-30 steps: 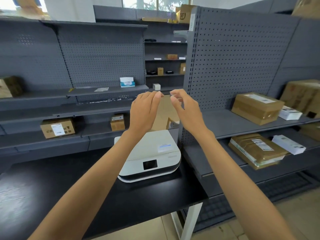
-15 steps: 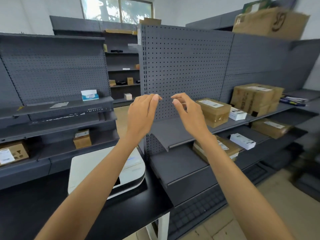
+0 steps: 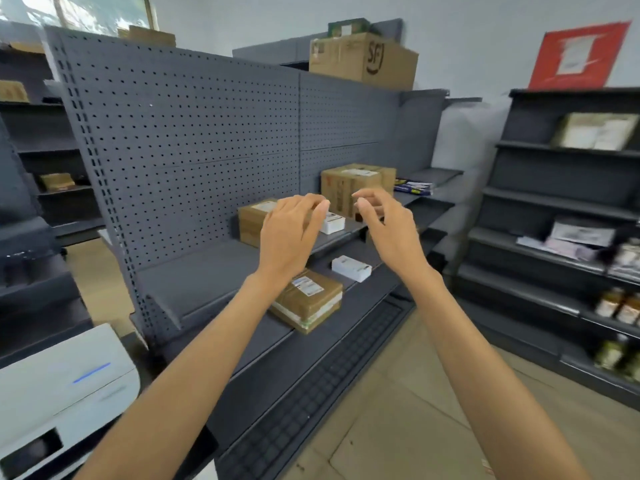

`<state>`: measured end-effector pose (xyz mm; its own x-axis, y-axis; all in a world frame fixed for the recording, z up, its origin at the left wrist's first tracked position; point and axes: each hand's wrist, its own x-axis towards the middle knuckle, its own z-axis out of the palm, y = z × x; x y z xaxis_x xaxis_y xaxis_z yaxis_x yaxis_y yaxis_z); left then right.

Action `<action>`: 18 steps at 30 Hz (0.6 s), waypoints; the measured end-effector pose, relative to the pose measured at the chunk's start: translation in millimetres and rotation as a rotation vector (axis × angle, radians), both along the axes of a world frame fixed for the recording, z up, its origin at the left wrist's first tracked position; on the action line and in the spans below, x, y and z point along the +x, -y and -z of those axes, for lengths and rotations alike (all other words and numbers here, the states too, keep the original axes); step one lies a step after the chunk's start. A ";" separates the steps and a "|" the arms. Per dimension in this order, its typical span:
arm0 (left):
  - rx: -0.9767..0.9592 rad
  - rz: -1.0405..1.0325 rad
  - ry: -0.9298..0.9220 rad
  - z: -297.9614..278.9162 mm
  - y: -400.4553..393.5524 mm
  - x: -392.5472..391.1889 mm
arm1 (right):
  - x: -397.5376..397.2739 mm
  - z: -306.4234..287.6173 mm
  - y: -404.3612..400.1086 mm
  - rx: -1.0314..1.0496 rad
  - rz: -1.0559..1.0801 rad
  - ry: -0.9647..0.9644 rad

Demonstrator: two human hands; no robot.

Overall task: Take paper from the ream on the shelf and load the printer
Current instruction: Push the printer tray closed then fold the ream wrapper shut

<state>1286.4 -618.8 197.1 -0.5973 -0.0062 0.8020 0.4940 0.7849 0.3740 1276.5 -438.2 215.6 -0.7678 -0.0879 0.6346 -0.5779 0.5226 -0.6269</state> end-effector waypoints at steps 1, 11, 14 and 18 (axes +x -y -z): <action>-0.003 0.022 -0.008 0.0 -17.6 -7.1 | -1.8 -0.2 -18.7 -0.001 0.029 0.002; 0.025 0.249 -0.029 -4.1 -160.0 -52.4 | -5.4 0.4 -165.4 -0.042 0.287 -0.003; 0.024 0.294 -0.027 -3.4 -188.6 -66.0 | -8.8 2.8 -192.2 -0.036 0.340 0.007; 0.008 0.341 -0.031 -1.7 -218.5 -79.7 | -15.2 10.7 -217.8 -0.029 0.389 0.015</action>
<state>1206.6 -400.3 198.8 -0.5417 0.1834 0.8203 0.7386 0.5697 0.3603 1261.3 -220.4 204.9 -0.7499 0.2291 0.6206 -0.3307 0.6827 -0.6516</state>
